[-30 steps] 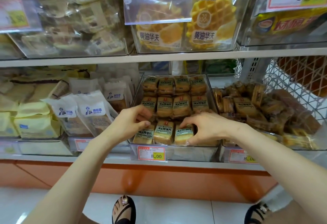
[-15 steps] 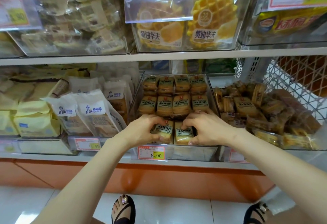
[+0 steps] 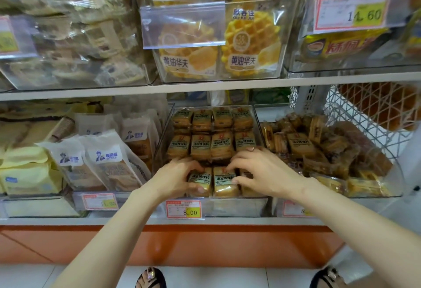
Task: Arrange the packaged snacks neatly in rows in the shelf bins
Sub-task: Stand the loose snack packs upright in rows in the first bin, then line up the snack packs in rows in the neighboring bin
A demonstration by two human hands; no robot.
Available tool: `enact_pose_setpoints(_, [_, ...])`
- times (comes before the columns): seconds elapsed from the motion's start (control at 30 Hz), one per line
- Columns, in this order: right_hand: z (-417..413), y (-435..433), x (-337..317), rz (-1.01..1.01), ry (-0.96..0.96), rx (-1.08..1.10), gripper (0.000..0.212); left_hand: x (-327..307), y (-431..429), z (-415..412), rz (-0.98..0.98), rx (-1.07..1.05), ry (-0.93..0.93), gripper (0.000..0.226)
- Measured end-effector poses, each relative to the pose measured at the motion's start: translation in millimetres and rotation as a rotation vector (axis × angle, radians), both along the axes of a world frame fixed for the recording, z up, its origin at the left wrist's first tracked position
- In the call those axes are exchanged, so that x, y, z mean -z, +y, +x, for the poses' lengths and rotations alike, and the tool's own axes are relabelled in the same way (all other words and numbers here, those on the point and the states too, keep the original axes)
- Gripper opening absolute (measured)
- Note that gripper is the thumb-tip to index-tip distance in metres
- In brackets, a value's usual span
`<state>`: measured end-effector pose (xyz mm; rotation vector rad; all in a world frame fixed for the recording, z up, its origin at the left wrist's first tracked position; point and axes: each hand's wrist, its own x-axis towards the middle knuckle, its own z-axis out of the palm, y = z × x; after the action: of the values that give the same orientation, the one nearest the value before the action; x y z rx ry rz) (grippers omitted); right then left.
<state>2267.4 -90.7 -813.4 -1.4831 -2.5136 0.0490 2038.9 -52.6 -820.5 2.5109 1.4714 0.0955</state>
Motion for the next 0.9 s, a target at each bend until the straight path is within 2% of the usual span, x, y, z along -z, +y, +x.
enact_pose_setpoints(0.1, [17, -3, -8, 0.037, 0.137, 0.028, 0.031, 2, -3, 1, 0.042, 0.005, 0.022, 0.054])
enact_pose_setpoints(0.17, [31, -4, -12, 0.051, 0.24, 0.065, 0.027, -1, -4, 2, 0.065, -0.009, -0.027, 0.049])
enact_pose_setpoints(0.3, [59, -3, -19, 0.075, 0.41, 0.151, 0.023, -14, -9, 22, 0.178, -0.031, -0.385, 0.034])
enact_pose_setpoints(0.37, [72, -2, -23, 0.063, 0.433, 0.214, 0.024, -16, -14, 40, 0.255, -0.004, -0.477, 0.029])
enact_pose_setpoints(0.47, [96, -2, -25, 0.062, 0.488, 0.315, 0.024, -11, -17, 65, 0.302, 0.034, -0.524, 0.029])
enact_pose_setpoints(0.6, [127, -8, -16, 0.06, 0.574, 0.451, 0.02, -7, -16, 94, 0.248, 0.02, -0.548, 0.033])
enact_pose_setpoints(0.77, [150, -15, -5, 0.021, 0.55, 0.502, 0.023, -17, -13, 140, 0.25, -0.007, -0.561, 0.037])
enact_pose_setpoints(0.9, [158, -23, 7, -0.016, 0.423, 0.487, 0.029, -24, -12, 187, 0.208, -0.043, -0.613, 0.038])
